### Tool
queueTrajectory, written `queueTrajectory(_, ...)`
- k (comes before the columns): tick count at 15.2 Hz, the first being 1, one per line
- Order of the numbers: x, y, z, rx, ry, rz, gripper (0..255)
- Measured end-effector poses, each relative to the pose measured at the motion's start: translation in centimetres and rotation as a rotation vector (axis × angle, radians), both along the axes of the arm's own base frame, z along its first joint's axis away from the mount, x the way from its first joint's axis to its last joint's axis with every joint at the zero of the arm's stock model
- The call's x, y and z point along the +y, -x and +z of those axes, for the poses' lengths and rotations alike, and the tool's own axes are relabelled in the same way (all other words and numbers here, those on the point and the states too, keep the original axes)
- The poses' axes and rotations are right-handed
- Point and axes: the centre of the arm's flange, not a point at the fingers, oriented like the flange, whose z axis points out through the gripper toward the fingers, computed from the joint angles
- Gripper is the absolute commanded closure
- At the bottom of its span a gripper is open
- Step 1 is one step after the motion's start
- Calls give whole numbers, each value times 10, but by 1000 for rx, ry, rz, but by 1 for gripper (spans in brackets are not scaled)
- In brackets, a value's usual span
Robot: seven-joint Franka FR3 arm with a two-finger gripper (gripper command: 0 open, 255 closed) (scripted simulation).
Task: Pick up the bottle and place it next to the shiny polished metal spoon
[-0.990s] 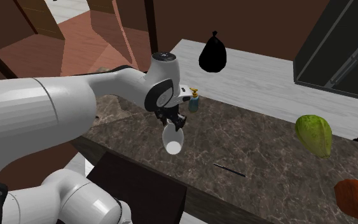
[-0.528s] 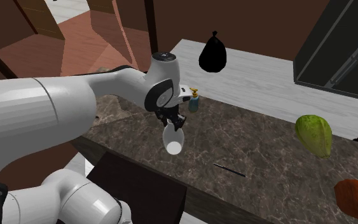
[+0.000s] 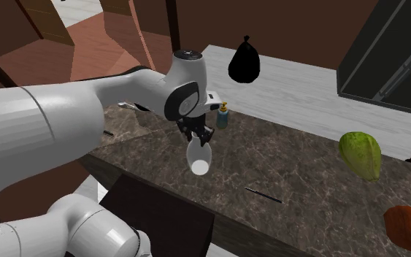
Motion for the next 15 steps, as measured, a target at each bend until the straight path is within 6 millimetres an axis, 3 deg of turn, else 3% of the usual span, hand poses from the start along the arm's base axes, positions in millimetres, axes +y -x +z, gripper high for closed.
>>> queueTrajectory(15, 1, 0, 80, 0, 0, 0, 255)
